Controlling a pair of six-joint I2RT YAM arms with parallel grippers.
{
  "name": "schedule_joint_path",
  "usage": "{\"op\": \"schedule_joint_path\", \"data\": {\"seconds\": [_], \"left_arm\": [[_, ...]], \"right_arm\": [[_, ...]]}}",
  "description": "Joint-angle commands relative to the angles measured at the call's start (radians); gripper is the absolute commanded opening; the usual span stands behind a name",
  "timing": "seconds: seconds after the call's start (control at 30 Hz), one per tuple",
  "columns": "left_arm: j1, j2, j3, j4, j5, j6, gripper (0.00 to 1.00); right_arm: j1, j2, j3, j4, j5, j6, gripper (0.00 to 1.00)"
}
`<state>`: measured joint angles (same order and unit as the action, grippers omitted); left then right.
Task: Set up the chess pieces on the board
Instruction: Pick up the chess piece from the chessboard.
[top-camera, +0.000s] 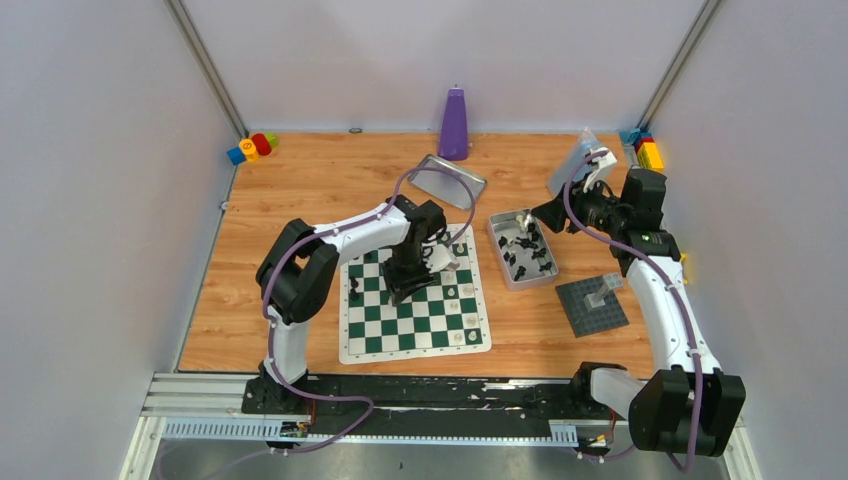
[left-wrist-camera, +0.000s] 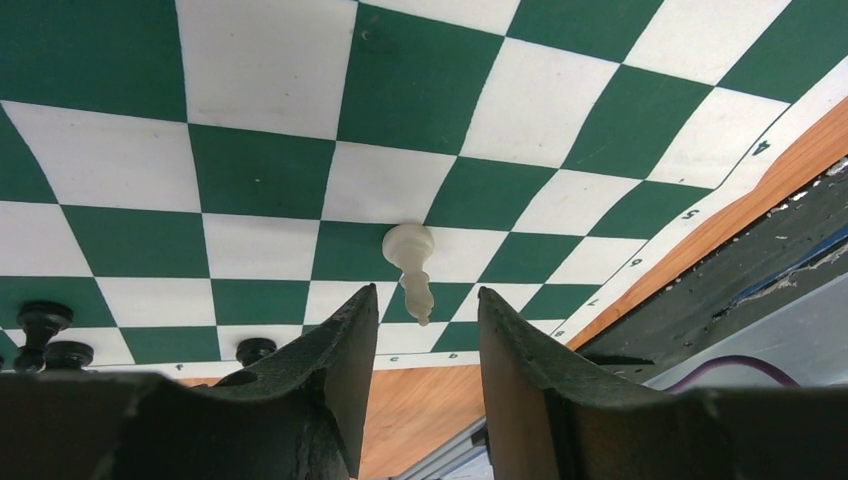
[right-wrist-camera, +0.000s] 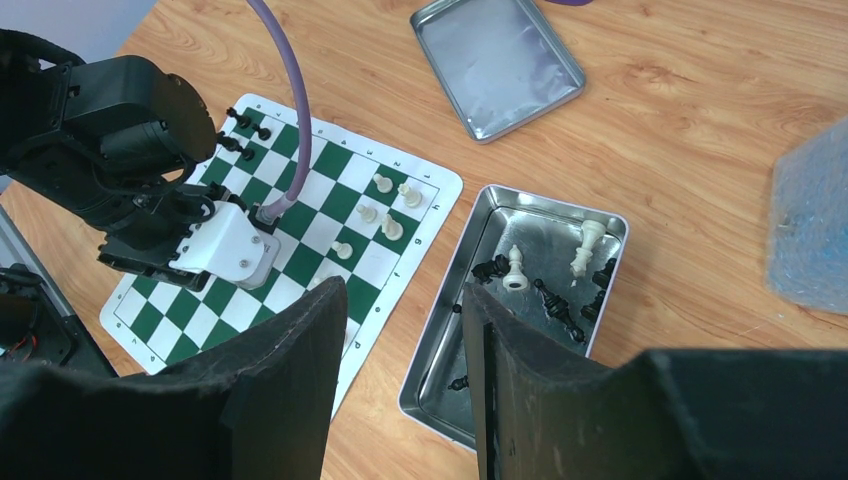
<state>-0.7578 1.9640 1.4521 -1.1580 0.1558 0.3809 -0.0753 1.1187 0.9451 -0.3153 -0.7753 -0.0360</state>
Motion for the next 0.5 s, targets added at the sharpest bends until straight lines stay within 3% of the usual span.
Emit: {"op": "schedule_joint_path", "data": {"seconds": [0.0,0.17,0.47], "left_arm": [[0.005,-0.008,-0.009,0.008,0.006,-0.014,0.48],[0.005,0.0,-0.008,0.008,0.009,-0.015,0.44],[0.005,0.0,0.008,-0.001,0.014,-0.016,0.27]], "right_arm": [[-0.001,-0.007,-0.01,0.056,-0.01,-0.015,0.47],[-0.001,-0.01,-0.011,0.059,-0.012,-0.015,0.47],[-0.007,-0.012,-0.013,0.061,-0.017,-0.012,0.47]]}}
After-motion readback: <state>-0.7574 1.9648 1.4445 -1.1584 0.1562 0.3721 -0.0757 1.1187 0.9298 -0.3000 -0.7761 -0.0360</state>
